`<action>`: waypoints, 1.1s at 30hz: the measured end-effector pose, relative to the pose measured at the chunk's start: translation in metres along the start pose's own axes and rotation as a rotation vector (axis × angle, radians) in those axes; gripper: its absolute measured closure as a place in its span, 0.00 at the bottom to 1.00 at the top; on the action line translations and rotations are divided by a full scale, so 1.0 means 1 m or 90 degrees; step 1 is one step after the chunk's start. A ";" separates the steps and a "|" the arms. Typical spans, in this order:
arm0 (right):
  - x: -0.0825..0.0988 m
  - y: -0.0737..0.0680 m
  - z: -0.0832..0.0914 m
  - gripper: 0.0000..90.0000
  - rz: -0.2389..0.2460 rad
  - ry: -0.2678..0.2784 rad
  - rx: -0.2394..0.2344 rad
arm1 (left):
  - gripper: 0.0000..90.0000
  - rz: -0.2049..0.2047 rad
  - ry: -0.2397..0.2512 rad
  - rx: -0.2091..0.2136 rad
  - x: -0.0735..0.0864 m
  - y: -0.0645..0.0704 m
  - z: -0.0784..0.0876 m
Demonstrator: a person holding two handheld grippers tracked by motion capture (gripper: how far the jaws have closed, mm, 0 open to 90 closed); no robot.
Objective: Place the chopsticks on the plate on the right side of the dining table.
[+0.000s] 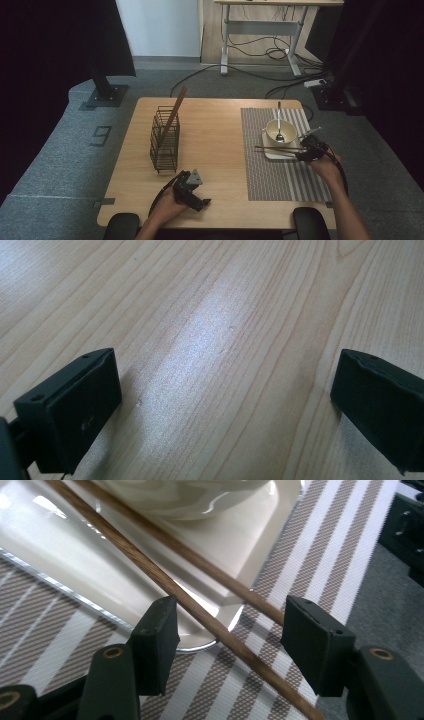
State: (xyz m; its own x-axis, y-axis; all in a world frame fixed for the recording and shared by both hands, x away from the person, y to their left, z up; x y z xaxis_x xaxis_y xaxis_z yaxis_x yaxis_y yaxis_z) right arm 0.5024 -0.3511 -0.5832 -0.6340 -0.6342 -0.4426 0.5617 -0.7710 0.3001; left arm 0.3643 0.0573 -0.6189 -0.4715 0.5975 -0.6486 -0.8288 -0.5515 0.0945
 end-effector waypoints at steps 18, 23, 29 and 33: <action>0.002 0.011 0.001 0.36 -0.037 0.020 0.032 | 0.00 -0.001 -0.001 0.000 0.000 0.000 0.000; -0.003 0.000 0.014 0.26 -0.051 0.076 0.008 | 0.00 0.000 0.000 0.000 0.000 0.000 0.000; -0.009 -0.029 0.029 0.14 -0.040 0.150 -0.039 | 0.00 -0.001 -0.001 0.000 0.000 0.000 0.000; -0.012 -0.050 0.032 0.02 -0.010 0.170 -0.047 | 0.00 0.000 0.001 0.000 0.000 0.000 0.000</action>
State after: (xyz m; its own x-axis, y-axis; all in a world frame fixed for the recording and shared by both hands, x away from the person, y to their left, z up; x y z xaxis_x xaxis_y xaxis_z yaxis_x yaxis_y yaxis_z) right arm 0.4647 -0.3069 -0.5660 -0.4859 -0.5762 -0.6571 0.5965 -0.7682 0.2325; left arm 0.3643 0.0573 -0.6189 -0.4711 0.5966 -0.6497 -0.8287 -0.5517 0.0943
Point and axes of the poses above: each handheld gripper's, and its own axes: z roughly backward along the jaws, x roughly out of its underside, y roughly to its right, the point moved 9 cm from there along -z, roughly forward along the jaws, and after that the axes turned 8 degrees about z, right-handed, at the moved point
